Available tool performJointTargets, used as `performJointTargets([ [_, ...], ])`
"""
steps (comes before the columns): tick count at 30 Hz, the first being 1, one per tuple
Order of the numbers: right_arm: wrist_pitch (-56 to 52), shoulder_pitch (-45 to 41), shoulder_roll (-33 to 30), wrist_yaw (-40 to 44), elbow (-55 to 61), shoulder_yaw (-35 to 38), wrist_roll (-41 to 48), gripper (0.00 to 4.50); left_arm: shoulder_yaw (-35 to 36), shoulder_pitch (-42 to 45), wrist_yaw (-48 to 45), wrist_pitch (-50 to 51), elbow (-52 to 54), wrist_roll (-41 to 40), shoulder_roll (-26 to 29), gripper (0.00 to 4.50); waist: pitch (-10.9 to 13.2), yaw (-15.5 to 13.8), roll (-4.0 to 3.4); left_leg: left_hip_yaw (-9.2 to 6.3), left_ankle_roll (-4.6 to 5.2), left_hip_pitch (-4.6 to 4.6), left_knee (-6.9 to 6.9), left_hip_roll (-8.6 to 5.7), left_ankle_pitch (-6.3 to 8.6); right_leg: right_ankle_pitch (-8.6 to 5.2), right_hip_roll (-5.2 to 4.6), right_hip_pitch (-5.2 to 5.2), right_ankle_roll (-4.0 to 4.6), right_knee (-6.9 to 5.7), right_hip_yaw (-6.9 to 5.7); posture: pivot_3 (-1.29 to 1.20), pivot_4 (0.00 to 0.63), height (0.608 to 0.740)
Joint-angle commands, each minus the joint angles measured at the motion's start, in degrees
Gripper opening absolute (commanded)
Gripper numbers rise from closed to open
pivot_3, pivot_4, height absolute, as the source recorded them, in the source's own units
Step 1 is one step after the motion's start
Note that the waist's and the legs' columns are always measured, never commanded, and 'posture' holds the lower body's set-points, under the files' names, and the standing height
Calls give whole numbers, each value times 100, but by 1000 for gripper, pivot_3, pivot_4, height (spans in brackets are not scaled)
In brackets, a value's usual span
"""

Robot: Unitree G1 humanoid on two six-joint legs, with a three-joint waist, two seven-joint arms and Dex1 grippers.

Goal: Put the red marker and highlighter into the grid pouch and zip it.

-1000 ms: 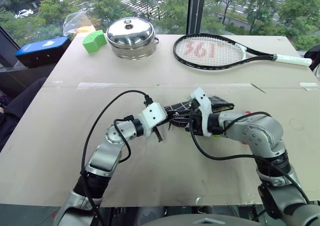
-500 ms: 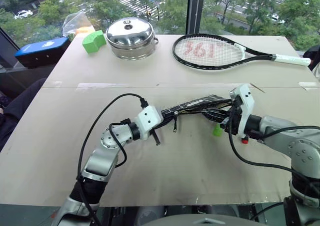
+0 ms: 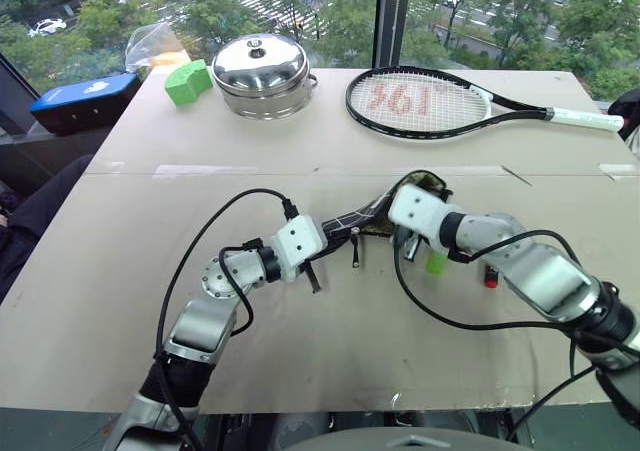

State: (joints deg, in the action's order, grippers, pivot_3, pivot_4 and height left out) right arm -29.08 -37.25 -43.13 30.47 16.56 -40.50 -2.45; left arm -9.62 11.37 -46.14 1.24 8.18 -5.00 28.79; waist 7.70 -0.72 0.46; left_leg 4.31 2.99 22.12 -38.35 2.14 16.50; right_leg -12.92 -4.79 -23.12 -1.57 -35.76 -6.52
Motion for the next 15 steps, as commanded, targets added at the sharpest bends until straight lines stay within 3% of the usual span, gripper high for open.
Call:
performJointTargets([
  [1,951,-134,-152,438,-297,-50,-785,1449,18,185,22,-18,-25,44,24,0,2,-5,4,1,-5,1,-1,0,-3,1,0,0,1,0,0,0,150,740],
  [5,1225,-13,-177,589,-360,242,-1255,3340,80,271,46,76,-96,34,37,0,2,-1,6,4,-12,0,-2,3,-7,10,-2,0,15,-1,-1,0,150,740],
  [8,939,309,-132,645,-3,788,-1101,4441,118,280,67,120,-143,22,49,0,1,-11,7,3,-15,0,-2,4,-8,10,-3,0,15,-2,-4,0,150,740],
  [15,-2444,1609,772,965,2281,3701,1483,4441,280,453,191,314,-397,-11,65,0,0,-19,10,-7,-15,0,-5,5,-8,12,-10,8,17,-3,-15,0,150,740],
])
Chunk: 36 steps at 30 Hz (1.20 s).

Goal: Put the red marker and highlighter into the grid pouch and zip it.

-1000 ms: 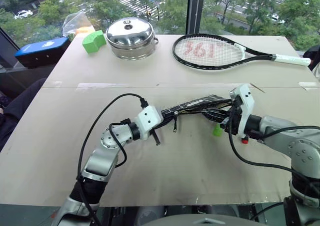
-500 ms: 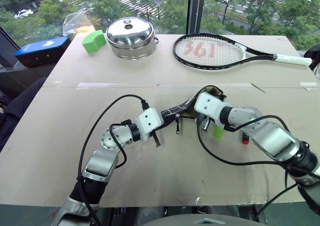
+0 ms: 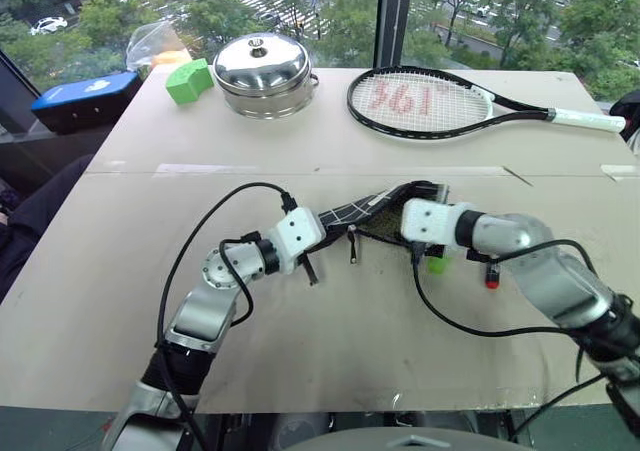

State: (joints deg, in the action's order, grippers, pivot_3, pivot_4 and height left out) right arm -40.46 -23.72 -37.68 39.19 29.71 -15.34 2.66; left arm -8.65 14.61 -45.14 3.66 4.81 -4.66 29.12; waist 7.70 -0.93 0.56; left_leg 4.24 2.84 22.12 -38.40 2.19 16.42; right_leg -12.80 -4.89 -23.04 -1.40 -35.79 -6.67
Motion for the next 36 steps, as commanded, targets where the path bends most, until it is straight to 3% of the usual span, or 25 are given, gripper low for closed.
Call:
performJointTargets([
  [1,-1776,483,322,48,1247,1600,1183,4441,200,169,105,100,-103,-61,21,0,-2,-10,4,-2,3,1,1,0,2,0,-2,0,0,0,-2,0,150,740],
  [4,-3019,1055,835,-500,1897,2471,1269,4441,231,250,109,149,-181,-84,1,0,-2,-7,4,-15,27,2,1,-1,16,-1,-11,5,1,2,-12,0,150,740],
  [9,-4541,1224,2208,-1921,1896,2445,767,4441,211,329,94,175,-249,-59,-33,0,-2,23,2,-10,25,-3,3,1,15,-1,-10,-2,3,-6,0,0,150,740],
  [13,-4709,976,3574,-2951,1159,2506,297,4441,138,398,39,207,-226,-40,-44,0,-2,24,-3,-8,16,-1,6,-1,10,-1,7,-8,3,-11,4,0,150,740],
  [16,-4462,976,4065,-3505,599,2388,9,4441,150,415,10,256,-168,-26,11,0,-15,25,14,-5,-7,0,6,-5,-4,-1,13,-8,2,-9,12,0,150,740],
  [19,-4296,973,4199,-3775,393,2163,-120,3686,169,392,21,310,-101,0,73,0,-24,55,30,2,-8,-6,6,-5,-4,-2,17,-6,1,-8,23,0,150,740],
  [25,-4145,1209,3545,-3713,587,1440,-126,835,226,229,81,476,191,-49,147,0,-26,141,32,4,-7,-15,4,-2,-4,-3,18,-1,-1,-9,31,0,150,740],
  [29,-3767,1187,2588,-2942,1136,1292,269,813,233,125,114,590,367,-86,120,0,-19,145,21,-2,-9,-12,13,0,-4,-3,22,-3,1,-8,40,0,150,740],
  [31,-3177,966,1019,-1658,1638,978,691,813,222,104,93,625,416,-114,102,0,1,140,-8,-5,-9,-7,12,-1,-4,-3,22,-4,0,-3,40,0,150,740],
  [33,-2794,801,35,-1006,1758,799,894,813,206,104,76,635,431,-118,89,0,12,147,-18,8,-1,-2,11,-10,0,-4,15,-9,-2,8,37,0,150,740],
  [34,-2591,692,-308,-824,1687,719,894,813,194,113,74,632,424,-111,83,0,1,161,21,8,23,-4,9,-10,14,-5,15,-7,-5,11,36,0,150,740],
  [36,-1708,22,-1185,-123,1237,118,556,813,118,192,32,589,368,-96,35,0,7,169,26,-5,24,-10,13,3,16,-16,34,-4,-21,10,30,0,150,740],
])
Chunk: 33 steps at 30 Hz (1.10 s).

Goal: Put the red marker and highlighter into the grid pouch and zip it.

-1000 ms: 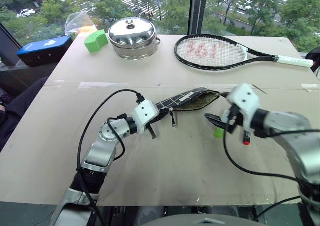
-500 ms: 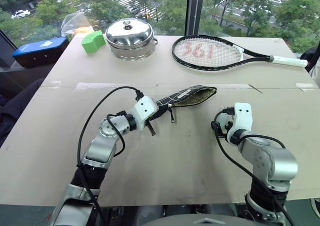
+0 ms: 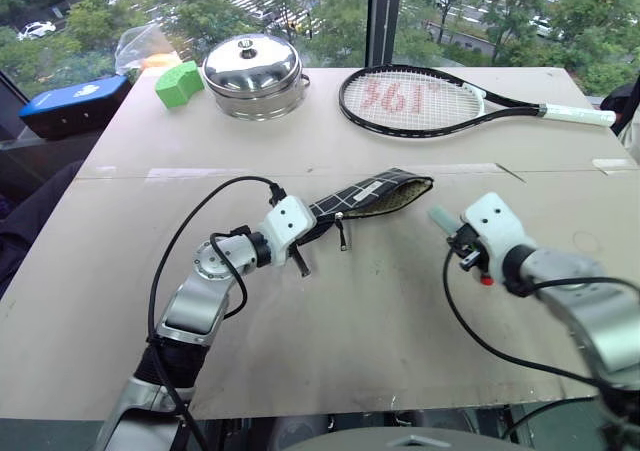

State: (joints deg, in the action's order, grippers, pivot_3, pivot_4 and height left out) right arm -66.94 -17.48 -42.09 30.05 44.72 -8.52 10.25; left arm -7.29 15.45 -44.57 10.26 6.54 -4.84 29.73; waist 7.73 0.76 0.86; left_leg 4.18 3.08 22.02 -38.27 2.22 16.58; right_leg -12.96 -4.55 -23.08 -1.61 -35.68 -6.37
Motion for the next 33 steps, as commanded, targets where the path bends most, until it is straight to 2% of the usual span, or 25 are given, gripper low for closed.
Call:
performJointTargets([
  [1,1236,-901,-963,1049,-476,-852,-361,813,-54,142,-49,-94,177,-74,-51,0,16,4,-15,3,0,1,0,-1,0,0,0,-3,0,-2,3,0,150,740],
  [5,2130,-1781,-1109,1574,-1345,-1778,-865,813,-152,198,-103,-115,220,-78,-133,0,16,-28,-5,1,1,-1,-1,0,-1,-1,-5,-2,-2,-3,7,0,150,740],
  [8,2624,-2530,-733,1827,-2162,-2282,-1306,813,-277,134,-208,-243,370,-30,-82,0,21,-21,-8,10,-6,0,-5,-1,-5,12,-6,-3,20,-5,8,0,150,740],
  [13,3469,-3125,-442,2334,-2941,-2914,-2011,813,-350,69,-238,-369,480,9,-62,0,20,-46,-7,16,-26,7,-7,-4,-17,13,-14,-6,20,-3,6,0,150,740],
  [16,4089,-3425,156,2300,-3750,-3104,-2332,813,-443,42,-239,-445,534,49,-88,0,20,-39,-7,18,-27,6,-7,-4,-17,14,-15,-5,19,-3,2,0,150,740],
  [18,4330,-3443,369,2465,-4113,-3060,-2297,1817,-451,28,-185,-406,551,39,-119,0,20,-31,-7,22,-27,4,-8,-4,-17,14,-16,-5,20,-8,3,0,150,740],
  [19,4315,-3358,405,2484,-4139,-2916,-2239,2104,-419,26,-148,-362,541,21,-127,0,21,-55,-8,23,-27,4,-10,-3,-17,14,-16,-5,20,-11,4,0,150,740],
  [21,4218,-3207,469,2407,-4093,-2596,-2156,3108,-362,18,-95,-290,517,0,-132,0,21,-80,-8,21,-27,6,-12,-4,-17,14,-17,-4,20,-13,0,0,150,740],
  [23,3030,-2856,470,2535,-3487,-1656,-1393,3756,-317,18,-20,-252,444,5,-144,0,20,-110,-7,21,-27,6,-13,-4,-17,15,-21,-3,20,-13,-1,0,150,740],
  [26,1091,-2270,466,2789,-2358,-81,-74,3756,-299,92,100,-166,332,-9,-237,0,21,-175,-8,10,-27,13,-18,-5,-17,16,-31,0,20,-12,-16,0,150,740],
  [28,19,-1762,397,2758,-1523,841,376,3756,-302,162,148,-142,242,-11,-298,0,20,-208,-7,4,-27,18,-18,-7,-17,17,-37,1,21,-11,-25,0,150,740],
  [30,-834,-1293,374,2563,-773,1467,610,3756,-306,202,156,-158,174,-11,-331,0,18,-209,-5,-12,-24,16,-18,-8,-15,16,-50,11,21,-4,-35,0,150,740],
  [33,-2363,-444,856,1750,390,2255,312,3756,-285,284,108,-247,-17,-30,-331,0,15,-182,-4,-12,1,12,-14,-7,0,16,-69,11,23,-6,-31,0,150,740],
])
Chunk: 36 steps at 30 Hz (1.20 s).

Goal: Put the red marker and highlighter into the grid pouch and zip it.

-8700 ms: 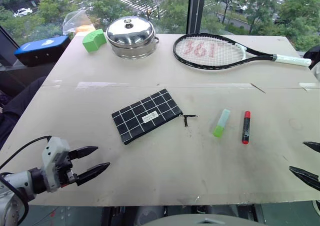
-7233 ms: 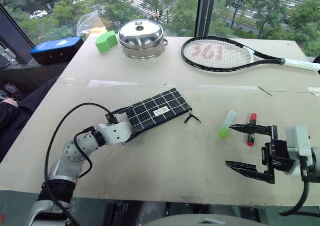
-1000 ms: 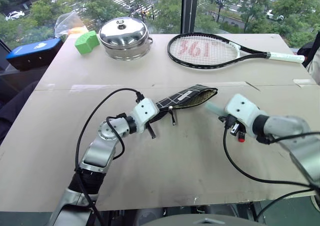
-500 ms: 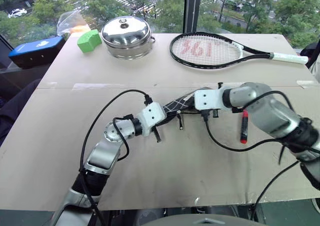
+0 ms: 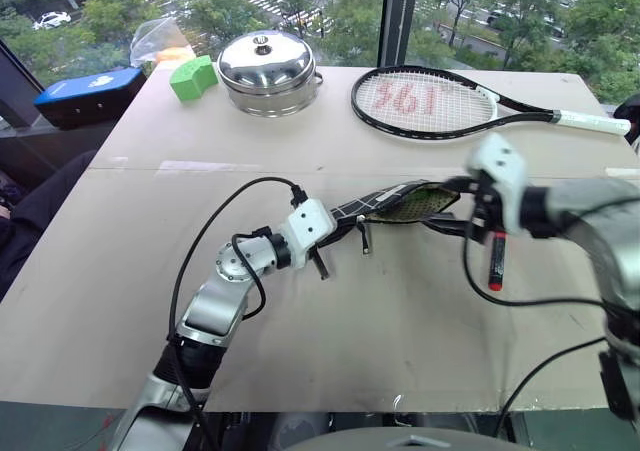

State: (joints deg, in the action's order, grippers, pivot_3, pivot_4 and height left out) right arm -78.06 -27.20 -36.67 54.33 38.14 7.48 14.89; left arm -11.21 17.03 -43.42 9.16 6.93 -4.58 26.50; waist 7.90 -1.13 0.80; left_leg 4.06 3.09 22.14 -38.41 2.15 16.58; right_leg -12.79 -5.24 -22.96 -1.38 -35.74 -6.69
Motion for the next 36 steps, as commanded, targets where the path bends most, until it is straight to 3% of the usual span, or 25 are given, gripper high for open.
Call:
performJointTargets([
  [1,-1419,829,608,-1152,1220,805,-417,3756,114,158,-26,-174,-133,-57,-5,0,-6,15,2,-6,1,0,1,1,1,0,-1,0,0,-2,6,0,150,740],
  [7,-1224,1719,1922,-3499,863,524,-1595,3756,10,307,-145,-382,-421,-2,-21,0,-10,34,-9,9,-5,-10,-1,1,-3,0,23,-10,1,-16,19,0,150,740],
  [10,-905,1940,2485,-4066,432,311,-1773,3756,-32,376,-186,-457,-493,21,-41,0,-10,33,-10,13,-26,-10,0,-1,-16,-1,44,-10,0,-17,19,0,150,740],
  [14,-724,2044,2904,-4284,317,385,-1724,1888,-22,385,-195,-487,-496,27,-39,0,-26,51,15,15,-32,-14,4,-1,-20,-2,58,-8,-2,-14,31,0,150,740],
  [17,-380,2071,2425,-4102,523,401,-1640,481,29,309,-164,-451,-417,2,-23,0,-25,35,12,22,-29,-16,0,-1,-19,-3,57,-7,-4,-13,39,0,150,740],
  [18,-137,2128,2118,-3937,613,347,-1584,247,33,277,-150,-436,-380,-4,-26,0,-19,16,4,22,-27,-15,-1,-2,-18,-3,56,-7,-4,-12,38,0,150,740],
  [22,1070,2605,-119,-2395,1044,-25,-1114,232,30,217,-102,-389,-301,-9,-50,0,-6,34,-17,23,-6,-10,0,-11,-6,-4,48,-8,-5,-5,43,0,150,740],
  [25,1788,2427,-1226,-1499,970,-34,-740,232,26,233,-91,-370,-317,-14,-54,0,-17,60,12,21,-4,-18,9,-2,-5,-6,63,-7,-8,-1,46,0,150,740],
  [28,2877,1925,-2203,-751,583,-586,-859,232,7,301,-96,-360,-365,-2,-75,0,4,81,-8,12,-2,-30,12,3,-1,-18,84,-9,-26,-3,66,0,150,740],
  [32,3952,975,-2528,-359,-157,-1716,-1371,232,-49,329,-153,-391,-300,2,-90,0,3,38,12,7,-1,-29,10,7,0,-20,83,-8,-29,-3,65,0,150,740],
  [36,4417,-360,-1890,-288,-979,-2959,-2206,232,-135,254,-254,-472,-143,70,-1,0,10,48,12,25,-3,-22,3,1,-2,-6,76,-17,-9,-3,78,0,150,740],
])
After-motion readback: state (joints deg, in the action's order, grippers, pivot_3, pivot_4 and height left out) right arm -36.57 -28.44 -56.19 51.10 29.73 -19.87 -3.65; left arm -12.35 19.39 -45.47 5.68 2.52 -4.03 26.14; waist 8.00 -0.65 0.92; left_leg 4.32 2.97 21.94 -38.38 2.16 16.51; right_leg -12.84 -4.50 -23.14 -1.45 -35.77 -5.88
